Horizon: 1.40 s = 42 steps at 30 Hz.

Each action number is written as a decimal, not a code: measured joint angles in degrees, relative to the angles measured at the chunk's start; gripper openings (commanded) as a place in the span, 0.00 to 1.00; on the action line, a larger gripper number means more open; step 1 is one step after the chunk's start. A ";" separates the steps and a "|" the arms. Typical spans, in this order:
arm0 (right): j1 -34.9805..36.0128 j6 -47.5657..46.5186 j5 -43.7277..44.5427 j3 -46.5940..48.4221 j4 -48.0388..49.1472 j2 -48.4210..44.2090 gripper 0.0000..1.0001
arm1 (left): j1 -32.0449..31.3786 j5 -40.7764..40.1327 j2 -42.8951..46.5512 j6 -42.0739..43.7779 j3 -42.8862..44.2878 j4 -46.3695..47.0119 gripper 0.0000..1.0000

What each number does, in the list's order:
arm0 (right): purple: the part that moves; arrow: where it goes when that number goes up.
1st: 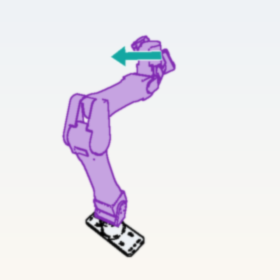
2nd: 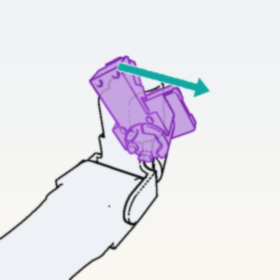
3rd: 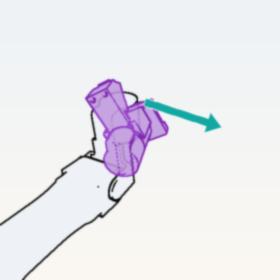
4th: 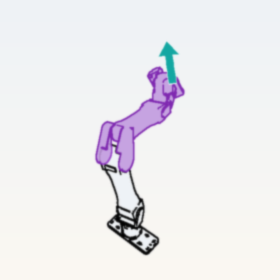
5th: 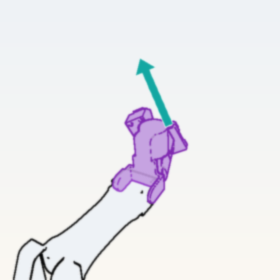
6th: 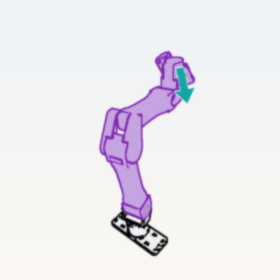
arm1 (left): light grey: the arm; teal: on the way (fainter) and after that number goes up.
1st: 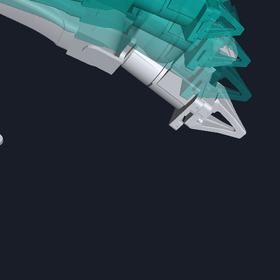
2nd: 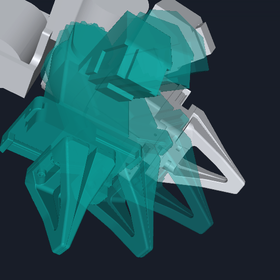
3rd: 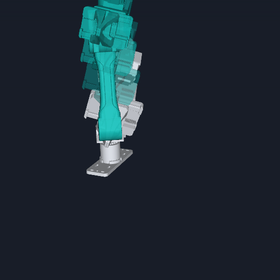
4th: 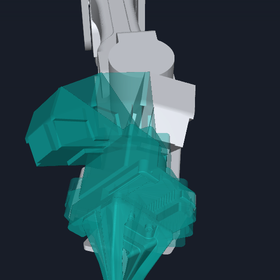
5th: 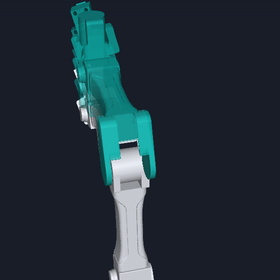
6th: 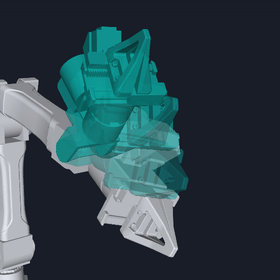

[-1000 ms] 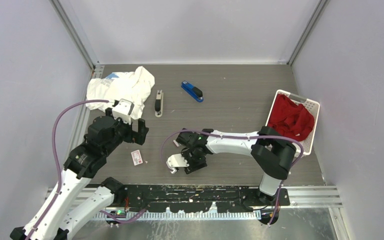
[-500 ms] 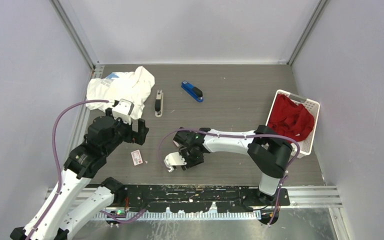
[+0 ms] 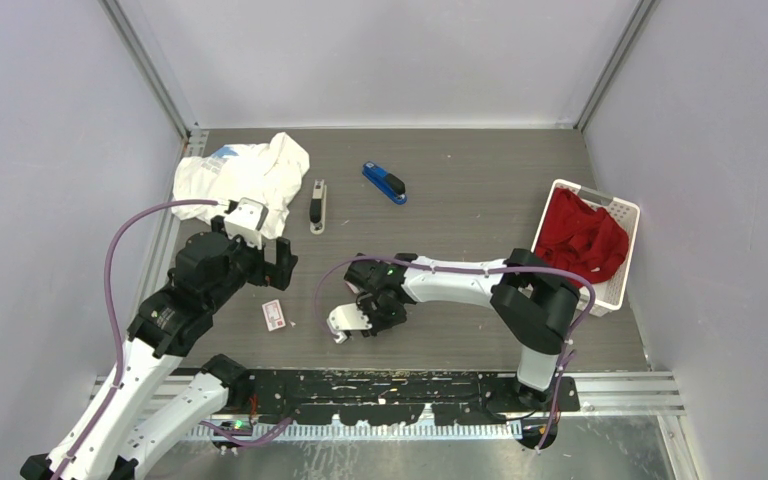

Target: Unload the staples from the stapler

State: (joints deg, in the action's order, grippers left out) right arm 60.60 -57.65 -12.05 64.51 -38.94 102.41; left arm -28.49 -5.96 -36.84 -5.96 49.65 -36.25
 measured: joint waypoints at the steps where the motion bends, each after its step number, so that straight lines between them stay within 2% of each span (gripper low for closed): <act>1: -0.17 0.09 -0.04 0.02 0.00 0.00 0.14 | 0.00 0.00 0.00 -0.02 0.00 0.00 0.99; 22: -6.40 12.48 -4.22 0.09 2.64 -2.01 0.11 | 0.28 -0.02 0.00 0.00 -0.31 0.00 0.99; 42: -12.44 31.78 -9.86 0.20 13.68 -8.31 0.11 | 2.78 -0.02 -0.07 -0.02 -0.33 0.00 0.99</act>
State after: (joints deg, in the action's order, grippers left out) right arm 48.16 -25.87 -21.91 64.71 -25.26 94.11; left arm -25.71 -5.98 -36.91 -5.98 49.32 -36.25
